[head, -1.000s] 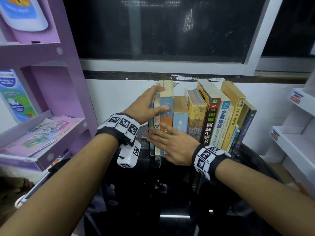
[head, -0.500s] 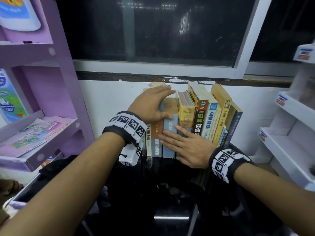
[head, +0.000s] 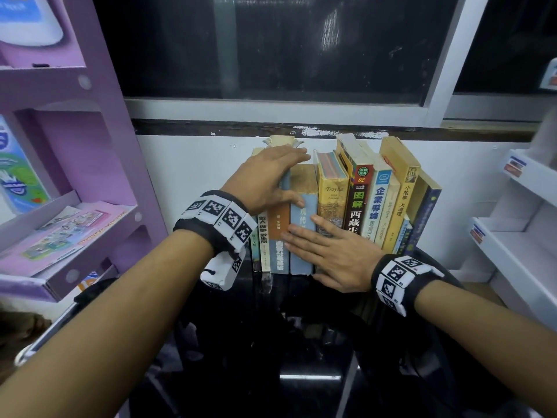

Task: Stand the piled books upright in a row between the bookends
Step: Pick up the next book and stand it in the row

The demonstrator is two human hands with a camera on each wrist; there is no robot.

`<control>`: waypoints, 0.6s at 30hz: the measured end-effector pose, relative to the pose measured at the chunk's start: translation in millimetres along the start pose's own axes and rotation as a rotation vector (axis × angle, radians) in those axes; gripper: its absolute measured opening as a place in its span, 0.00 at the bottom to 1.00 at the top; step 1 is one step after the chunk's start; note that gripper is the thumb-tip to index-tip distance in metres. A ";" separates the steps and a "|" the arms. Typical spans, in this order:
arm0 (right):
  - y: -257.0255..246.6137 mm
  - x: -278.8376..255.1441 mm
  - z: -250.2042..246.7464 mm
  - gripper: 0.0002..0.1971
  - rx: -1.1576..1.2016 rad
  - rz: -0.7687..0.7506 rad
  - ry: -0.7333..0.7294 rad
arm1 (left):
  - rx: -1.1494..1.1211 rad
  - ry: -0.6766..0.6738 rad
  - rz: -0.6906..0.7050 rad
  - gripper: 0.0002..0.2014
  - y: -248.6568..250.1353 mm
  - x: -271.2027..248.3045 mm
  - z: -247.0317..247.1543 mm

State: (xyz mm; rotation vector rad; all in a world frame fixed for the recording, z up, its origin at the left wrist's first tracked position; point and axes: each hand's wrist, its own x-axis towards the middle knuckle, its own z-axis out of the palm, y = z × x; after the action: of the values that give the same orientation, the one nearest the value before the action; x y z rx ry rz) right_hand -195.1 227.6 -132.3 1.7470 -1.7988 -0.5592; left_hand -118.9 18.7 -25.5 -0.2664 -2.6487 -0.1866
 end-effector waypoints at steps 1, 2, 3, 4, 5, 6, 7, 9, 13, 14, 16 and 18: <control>-0.1 0.0 -1.0 0.39 -0.002 0.001 0.001 | 0.001 0.002 -0.001 0.43 1.4 -0.9 -0.9; -0.9 -0.3 -2.8 0.40 -0.002 0.002 0.001 | 0.004 0.002 -0.003 0.43 3.0 -1.5 -2.1; -1.8 -0.5 -4.5 0.40 0.000 0.003 0.001 | 0.014 0.001 -0.008 0.42 4.6 -1.6 -3.1; -2.6 -1.6 -6.9 0.40 0.004 0.006 0.002 | 0.033 -0.005 -0.010 0.42 6.5 -1.0 -4.4; -3.0 -3.0 -8.6 0.39 0.010 0.008 0.003 | 0.058 -0.013 -0.011 0.42 7.8 -0.1 -5.1; -3.0 -5.4 -10.2 0.39 0.015 0.011 0.005 | 0.084 -0.017 -0.010 0.42 9.0 0.6 -6.2; -2.5 -9.1 -12.7 0.38 0.018 0.018 0.005 | 0.104 -0.013 -0.005 0.41 10.4 1.4 -7.7; -0.1 -19.0 -16.9 0.37 0.017 0.039 0.001 | 0.109 0.007 0.022 0.39 15.7 2.7 -10.4; 4.2 -39.6 -19.5 0.38 0.011 0.066 -0.024 | -0.066 0.031 0.093 0.36 45.6 9.2 -13.9; 4.7 -42.5 -19.0 0.39 0.012 0.068 -0.029 | -0.107 0.022 0.108 0.36 55.4 12.0 -13.0; 5.1 -44.1 -17.0 0.40 0.015 0.069 -0.037 | -0.161 -0.024 0.103 0.37 70.4 17.5 -8.2; 5.3 -43.2 -14.2 0.41 0.019 0.073 -0.044 | -0.168 -0.087 0.065 0.39 76.4 21.4 0.0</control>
State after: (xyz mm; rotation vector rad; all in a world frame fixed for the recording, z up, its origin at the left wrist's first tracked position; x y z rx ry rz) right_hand -190.3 272.2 -122.8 1.6860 -1.8954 -0.5565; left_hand -120.8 96.3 -9.0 -0.4245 -2.7090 -0.3846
